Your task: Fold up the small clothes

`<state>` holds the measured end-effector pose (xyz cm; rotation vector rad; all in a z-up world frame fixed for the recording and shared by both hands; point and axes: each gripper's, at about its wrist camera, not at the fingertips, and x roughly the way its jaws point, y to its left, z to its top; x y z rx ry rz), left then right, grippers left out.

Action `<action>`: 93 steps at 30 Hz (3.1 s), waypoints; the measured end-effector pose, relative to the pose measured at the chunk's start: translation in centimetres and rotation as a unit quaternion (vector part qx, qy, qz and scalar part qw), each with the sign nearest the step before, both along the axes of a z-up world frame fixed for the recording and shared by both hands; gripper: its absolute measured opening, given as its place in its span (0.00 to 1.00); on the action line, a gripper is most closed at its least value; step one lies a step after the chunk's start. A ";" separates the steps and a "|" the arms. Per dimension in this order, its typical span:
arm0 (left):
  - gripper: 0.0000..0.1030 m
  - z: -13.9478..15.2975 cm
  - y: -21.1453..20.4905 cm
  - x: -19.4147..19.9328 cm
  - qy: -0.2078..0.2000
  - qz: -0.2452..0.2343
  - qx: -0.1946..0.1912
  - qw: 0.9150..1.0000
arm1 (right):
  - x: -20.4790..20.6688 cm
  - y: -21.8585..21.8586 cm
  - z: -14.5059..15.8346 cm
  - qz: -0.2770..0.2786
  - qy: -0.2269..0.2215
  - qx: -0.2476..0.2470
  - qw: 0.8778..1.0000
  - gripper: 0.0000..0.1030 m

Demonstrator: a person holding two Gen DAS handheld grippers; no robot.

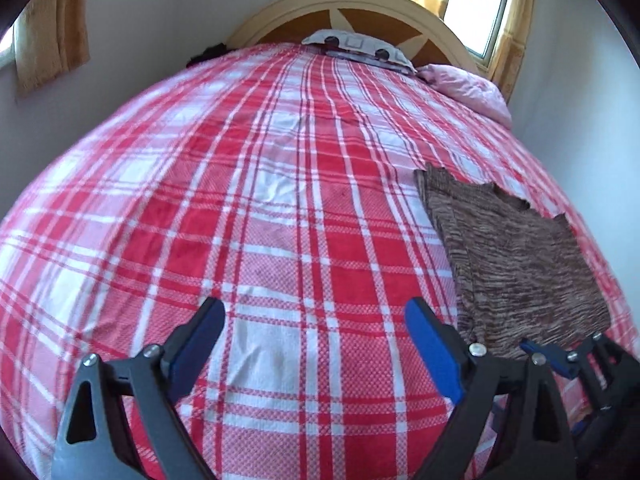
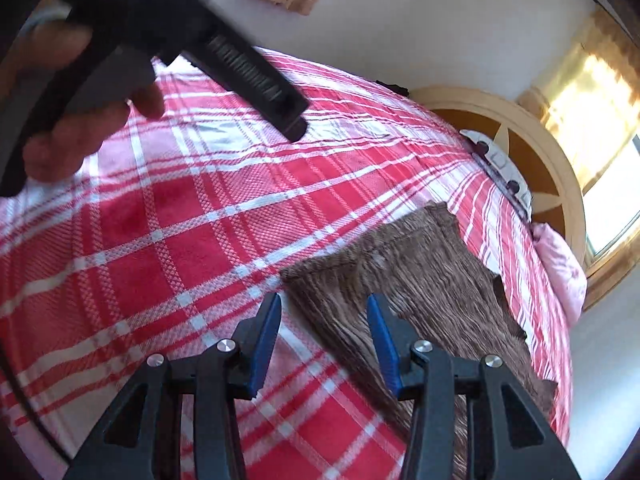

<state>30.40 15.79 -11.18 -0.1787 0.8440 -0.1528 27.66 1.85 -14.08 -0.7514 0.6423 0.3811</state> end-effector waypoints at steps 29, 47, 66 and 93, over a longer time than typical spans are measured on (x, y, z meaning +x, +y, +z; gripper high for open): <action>0.84 -1.0 -9.6 13.6 0.051 -0.139 -0.085 0.985 | 1.9 -2.4 -0.5 -0.030 -0.002 0.076 0.997 0.04; 0.08 -1.1 -11.1 16.4 0.072 -0.137 -0.140 0.978 | 1.9 -4.2 0.6 -0.024 -0.005 0.094 0.995 0.04; 0.08 7.0 -19.4 15.2 -0.016 -0.172 -0.144 0.974 | 0.8 -16.5 7.8 -0.106 -0.056 0.193 0.974 0.03; 0.08 5.0 -42.0 12.5 0.009 -0.307 -0.081 0.948 | -3.9 -35.4 5.2 -0.262 0.006 0.308 0.914 0.03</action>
